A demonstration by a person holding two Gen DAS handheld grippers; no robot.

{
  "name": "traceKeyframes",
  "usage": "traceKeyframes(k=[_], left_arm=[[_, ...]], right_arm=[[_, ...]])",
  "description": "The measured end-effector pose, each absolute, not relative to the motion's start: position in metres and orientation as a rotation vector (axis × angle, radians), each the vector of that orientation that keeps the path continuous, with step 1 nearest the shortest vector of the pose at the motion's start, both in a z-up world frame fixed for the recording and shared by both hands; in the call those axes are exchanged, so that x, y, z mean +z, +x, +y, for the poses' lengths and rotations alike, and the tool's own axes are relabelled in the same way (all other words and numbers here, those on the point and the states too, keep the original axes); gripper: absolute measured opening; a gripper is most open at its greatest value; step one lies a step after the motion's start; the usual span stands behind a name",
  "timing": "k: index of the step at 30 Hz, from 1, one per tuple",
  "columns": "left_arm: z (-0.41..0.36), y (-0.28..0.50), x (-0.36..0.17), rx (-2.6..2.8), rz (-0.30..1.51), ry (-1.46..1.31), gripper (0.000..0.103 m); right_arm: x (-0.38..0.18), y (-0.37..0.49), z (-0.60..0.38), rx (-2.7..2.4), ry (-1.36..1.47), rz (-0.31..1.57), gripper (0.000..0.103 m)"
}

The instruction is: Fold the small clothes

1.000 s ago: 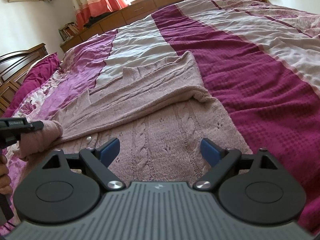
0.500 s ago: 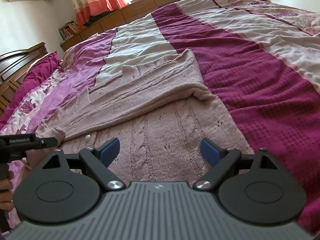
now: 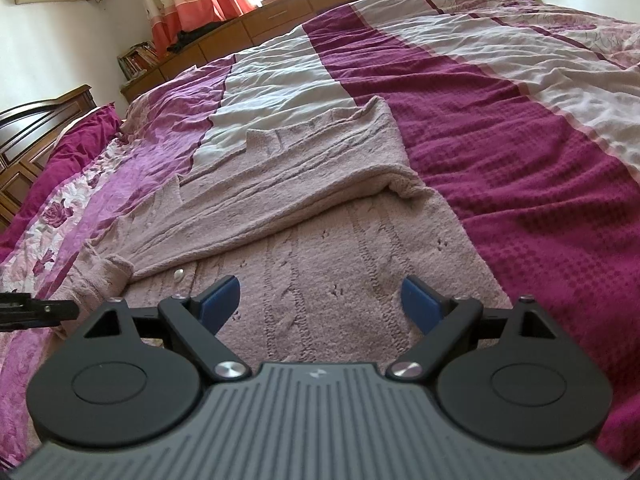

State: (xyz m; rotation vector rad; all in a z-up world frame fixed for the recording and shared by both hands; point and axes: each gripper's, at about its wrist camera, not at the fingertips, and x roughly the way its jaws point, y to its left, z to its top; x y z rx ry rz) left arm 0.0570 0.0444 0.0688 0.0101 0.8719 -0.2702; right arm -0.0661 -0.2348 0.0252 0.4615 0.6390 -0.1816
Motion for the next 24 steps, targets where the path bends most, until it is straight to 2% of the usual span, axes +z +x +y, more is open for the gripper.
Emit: traceKeyframes(k=[15, 24], left_arm=[[0.096, 0.042, 0.074, -0.089, 0.837, 0.062, 0.052], [0.126, 0.041, 0.055, -0.031, 0.873, -0.009, 0.052]], right_arm=[[0.047, -0.043, -0.215, -0.046, 0.547, 0.680, 0.092], [0.058, 0.004, -0.165, 0.154, 0.604, 0.809, 0.092]])
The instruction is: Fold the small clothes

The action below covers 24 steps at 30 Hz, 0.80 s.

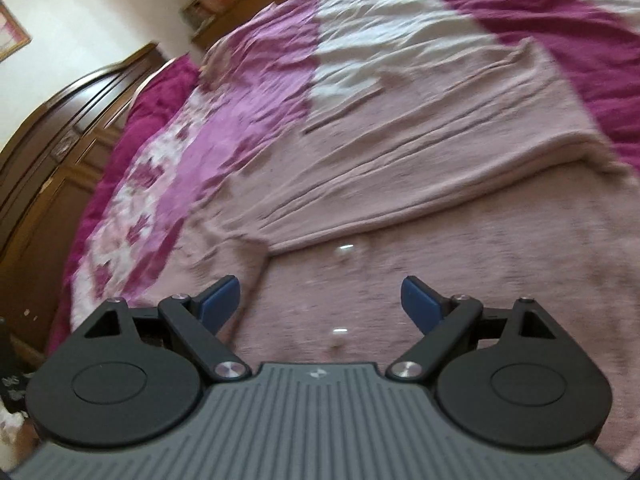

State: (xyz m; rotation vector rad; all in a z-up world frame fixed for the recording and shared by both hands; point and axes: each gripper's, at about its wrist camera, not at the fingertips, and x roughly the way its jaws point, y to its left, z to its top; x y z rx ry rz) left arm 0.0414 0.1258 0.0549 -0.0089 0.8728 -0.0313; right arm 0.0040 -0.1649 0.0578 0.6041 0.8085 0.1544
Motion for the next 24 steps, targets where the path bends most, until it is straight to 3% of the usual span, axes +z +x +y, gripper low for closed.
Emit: traceKeyframes(k=[16, 18, 21, 23, 24], left_arm=[[0.142, 0.043, 0.040, -0.012, 0.875, -0.058, 0.052], [0.142, 0.043, 0.039, -0.012, 0.873, -0.058, 0.052], [0.141, 0.044, 0.038, -0.017, 0.871, -0.059, 0.052], [0.141, 0.045, 0.037, -0.018, 0.869, -0.061, 0.052], [0.140, 0.046, 0.037, -0.021, 0.867, -0.063, 0.052]], right_arm=[[0.049, 0.082, -0.083, 0.290, 0.569, 0.973, 0.089], [0.041, 0.091, -0.077, 0.298, 0.570, 1.010, 0.081], [0.034, 0.103, -0.072, 0.318, 0.568, 1.050, 0.049], [0.034, 0.110, -0.069, 0.328, 0.557, 1.052, 0.021], [0.037, 0.112, -0.068, 0.334, 0.542, 1.047, 0.016]])
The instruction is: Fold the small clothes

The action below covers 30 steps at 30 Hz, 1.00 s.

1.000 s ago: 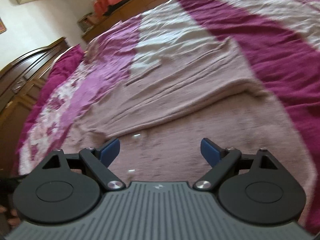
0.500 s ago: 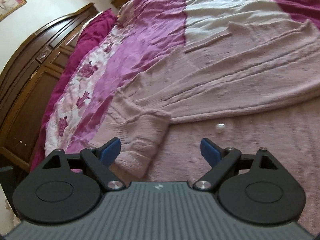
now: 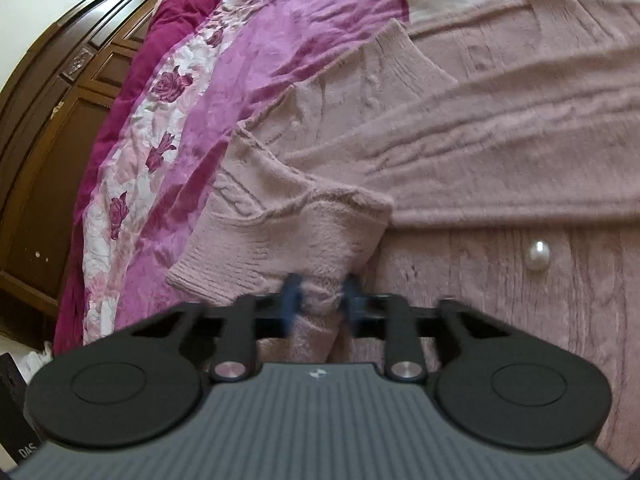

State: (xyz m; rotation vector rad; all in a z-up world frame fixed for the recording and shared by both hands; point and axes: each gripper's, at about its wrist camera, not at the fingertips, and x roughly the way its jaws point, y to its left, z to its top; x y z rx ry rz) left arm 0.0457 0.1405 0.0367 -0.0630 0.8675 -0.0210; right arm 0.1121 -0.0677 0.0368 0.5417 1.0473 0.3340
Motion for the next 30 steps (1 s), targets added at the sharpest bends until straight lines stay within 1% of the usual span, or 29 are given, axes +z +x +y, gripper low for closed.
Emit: traceKeyframes(k=[1, 4, 15, 20, 23, 25, 27, 28, 30], left_arm=[[0.140, 0.047, 0.036, -0.023, 0.866, -0.064, 0.052], [0.140, 0.049, 0.035, -0.025, 0.856, -0.068, 0.052], [0.139, 0.077, 0.032, -0.027, 0.803, -0.102, 0.052], [0.133, 0.088, 0.030, -0.042, 0.786, -0.119, 0.052], [0.129, 0.096, 0.025, -0.035, 0.791, -0.114, 0.053], [0.126, 0.101, 0.020, -0.025, 0.798, -0.094, 0.055], [0.122, 0.102, 0.018, -0.017, 0.801, -0.063, 0.056], [0.119, 0.102, 0.017, -0.017, 0.798, -0.044, 0.058], [0.115, 0.101, 0.016, -0.014, 0.795, -0.009, 0.058]], right_arm=[[0.041, 0.114, -0.067, 0.347, 0.519, 1.037, 0.013], [0.058, 0.117, -0.064, 0.366, 0.445, 0.990, 0.011], [0.146, 0.152, -0.053, 0.409, 0.252, 0.792, 0.010], [0.176, 0.165, -0.058, 0.387, 0.192, 0.721, 0.010], [0.182, 0.168, -0.070, 0.358, 0.175, 0.696, 0.010], [0.178, 0.169, -0.082, 0.334, 0.193, 0.702, 0.010], [0.168, 0.169, -0.094, 0.309, 0.212, 0.720, 0.010], [0.161, 0.169, -0.101, 0.292, 0.220, 0.733, 0.010], [0.143, 0.169, -0.111, 0.261, 0.229, 0.762, 0.010]])
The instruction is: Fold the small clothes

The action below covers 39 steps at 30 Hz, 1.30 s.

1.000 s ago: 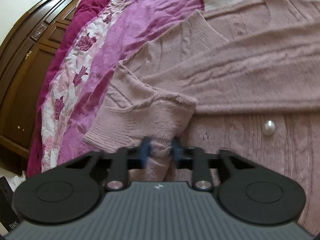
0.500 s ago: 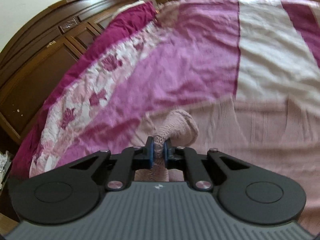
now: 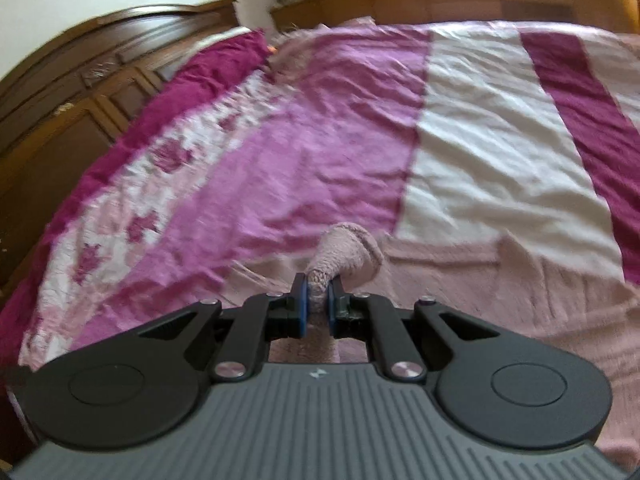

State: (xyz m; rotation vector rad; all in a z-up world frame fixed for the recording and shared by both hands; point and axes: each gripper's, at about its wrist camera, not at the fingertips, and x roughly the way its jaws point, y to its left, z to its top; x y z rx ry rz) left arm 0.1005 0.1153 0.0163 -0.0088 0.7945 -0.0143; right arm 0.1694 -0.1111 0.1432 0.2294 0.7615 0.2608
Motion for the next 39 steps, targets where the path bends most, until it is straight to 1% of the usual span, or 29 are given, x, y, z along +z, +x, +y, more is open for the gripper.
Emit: traceKeyframes(k=[6, 10, 12, 14, 16, 21, 22, 24, 25, 26, 33, 39], left_arm=[[0.114, 0.101, 0.015, -0.013, 0.798, 0.009, 0.059], [0.114, 0.101, 0.013, -0.005, 0.799, 0.019, 0.064], [0.113, 0.102, 0.011, 0.000, 0.798, 0.027, 0.064], [0.111, 0.102, 0.011, 0.002, 0.796, 0.037, 0.064], [0.110, 0.101, 0.011, 0.003, 0.796, 0.041, 0.064], [0.110, 0.101, 0.010, 0.000, 0.796, 0.029, 0.064], [0.110, 0.101, 0.010, 0.000, 0.795, 0.030, 0.064], [0.110, 0.101, 0.010, 0.001, 0.794, 0.033, 0.065], [0.111, 0.101, 0.010, 0.002, 0.794, 0.033, 0.065], [0.111, 0.100, 0.010, 0.003, 0.793, 0.031, 0.065], [0.113, 0.101, 0.008, -0.001, 0.796, 0.016, 0.065], [0.111, 0.101, 0.006, 0.001, 0.793, 0.021, 0.065]], right_arm=[[0.083, 0.163, -0.132, 0.160, 0.209, 0.837, 0.011], [0.053, 0.162, -0.145, 0.095, 0.214, 0.892, 0.012], [0.044, 0.162, -0.145, 0.091, 0.196, 0.905, 0.016], [0.043, 0.160, -0.143, 0.082, 0.163, 0.899, 0.027], [0.047, 0.158, -0.140, 0.071, 0.147, 0.898, 0.034], [0.074, 0.141, -0.123, 0.059, 0.076, 0.818, 0.036], [0.080, 0.137, -0.117, 0.075, 0.068, 0.799, 0.038], [0.088, 0.130, -0.105, 0.130, 0.067, 0.775, 0.047], [0.090, 0.129, -0.099, 0.164, 0.066, 0.772, 0.055], [0.090, 0.127, -0.090, 0.210, 0.061, 0.774, 0.058], [0.075, 0.128, -0.043, 0.314, -0.012, 0.791, 0.058], [0.055, 0.133, -0.023, 0.334, -0.040, 0.796, 0.058]])
